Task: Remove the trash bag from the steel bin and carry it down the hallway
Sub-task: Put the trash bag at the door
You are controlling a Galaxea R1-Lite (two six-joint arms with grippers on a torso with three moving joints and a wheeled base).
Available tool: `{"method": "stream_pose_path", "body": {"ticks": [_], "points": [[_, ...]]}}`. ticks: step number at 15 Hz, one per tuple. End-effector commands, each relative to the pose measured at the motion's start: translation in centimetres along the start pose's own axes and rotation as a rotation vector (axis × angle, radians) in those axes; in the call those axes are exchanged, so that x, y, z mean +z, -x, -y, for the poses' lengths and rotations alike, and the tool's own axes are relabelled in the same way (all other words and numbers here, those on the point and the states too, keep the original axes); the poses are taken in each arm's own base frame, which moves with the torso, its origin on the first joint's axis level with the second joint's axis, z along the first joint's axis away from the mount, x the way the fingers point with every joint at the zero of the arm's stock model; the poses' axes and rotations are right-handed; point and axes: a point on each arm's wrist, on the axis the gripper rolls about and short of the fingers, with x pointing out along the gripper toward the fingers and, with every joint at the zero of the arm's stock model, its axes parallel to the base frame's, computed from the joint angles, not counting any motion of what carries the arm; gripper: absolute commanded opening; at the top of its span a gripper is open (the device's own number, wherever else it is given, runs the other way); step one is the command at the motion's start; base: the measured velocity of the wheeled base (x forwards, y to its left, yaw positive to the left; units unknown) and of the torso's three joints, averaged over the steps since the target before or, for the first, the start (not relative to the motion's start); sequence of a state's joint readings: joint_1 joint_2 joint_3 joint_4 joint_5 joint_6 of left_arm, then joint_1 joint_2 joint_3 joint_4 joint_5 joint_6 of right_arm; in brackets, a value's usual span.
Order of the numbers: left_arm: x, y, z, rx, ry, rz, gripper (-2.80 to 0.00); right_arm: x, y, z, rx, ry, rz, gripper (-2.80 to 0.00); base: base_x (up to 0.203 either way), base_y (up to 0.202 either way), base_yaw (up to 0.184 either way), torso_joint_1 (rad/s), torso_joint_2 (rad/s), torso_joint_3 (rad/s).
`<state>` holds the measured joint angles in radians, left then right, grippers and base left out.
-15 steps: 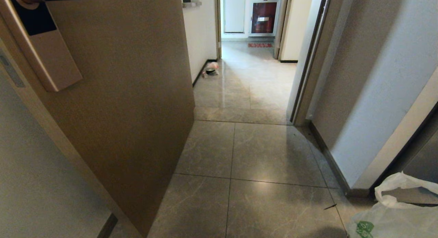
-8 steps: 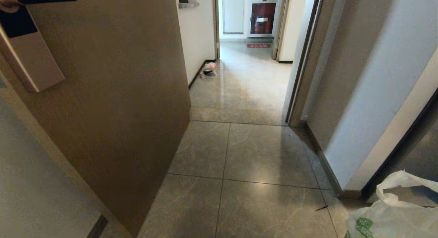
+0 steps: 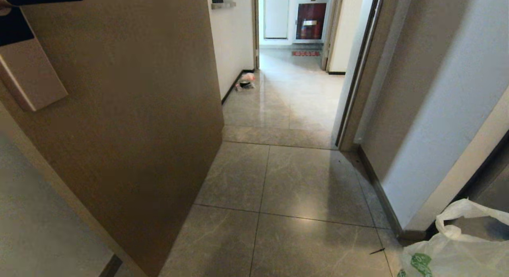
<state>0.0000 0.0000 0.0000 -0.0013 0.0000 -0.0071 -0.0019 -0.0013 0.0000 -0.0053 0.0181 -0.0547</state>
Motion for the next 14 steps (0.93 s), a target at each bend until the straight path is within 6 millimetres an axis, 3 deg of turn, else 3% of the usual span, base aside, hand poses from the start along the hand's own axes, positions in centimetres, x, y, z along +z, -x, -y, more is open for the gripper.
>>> {"method": "stream_pose_path", "body": {"ticks": [1,14], "points": [[0.02,0.00,0.00,0.000,0.001,0.002,-2.80,0.01,-0.01,0.00,0.001,0.001,0.000,-2.80,0.194,0.000,0.003,0.004,0.00,0.002],[0.02,-0.01,0.00,0.001,0.006,0.000,-2.80,0.01,-0.01,0.00,0.001,0.001,0.000,-2.80,0.194,0.000,0.001,0.002,0.00,0.003]]}}
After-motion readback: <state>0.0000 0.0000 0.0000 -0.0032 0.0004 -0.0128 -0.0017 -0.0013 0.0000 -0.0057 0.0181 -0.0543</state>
